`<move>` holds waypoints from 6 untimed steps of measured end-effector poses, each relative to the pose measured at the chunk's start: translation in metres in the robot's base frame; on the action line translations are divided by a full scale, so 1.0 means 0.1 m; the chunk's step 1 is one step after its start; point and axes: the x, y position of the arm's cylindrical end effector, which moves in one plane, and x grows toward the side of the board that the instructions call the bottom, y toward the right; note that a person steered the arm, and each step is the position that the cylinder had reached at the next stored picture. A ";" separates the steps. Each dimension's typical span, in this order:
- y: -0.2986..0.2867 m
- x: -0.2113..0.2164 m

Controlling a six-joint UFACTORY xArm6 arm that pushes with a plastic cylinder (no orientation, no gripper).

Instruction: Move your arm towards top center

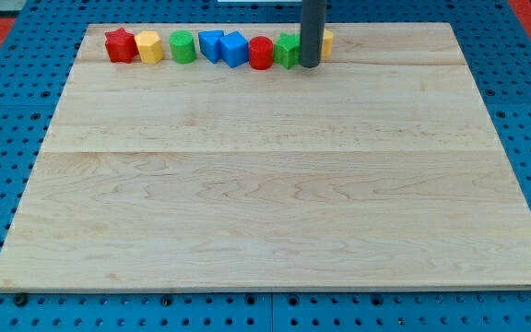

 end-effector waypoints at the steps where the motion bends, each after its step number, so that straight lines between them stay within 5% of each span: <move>1: 0.90 -0.02; 2: 1.45 -0.44; 3: 1.03 -0.84; 6: -0.55 -0.85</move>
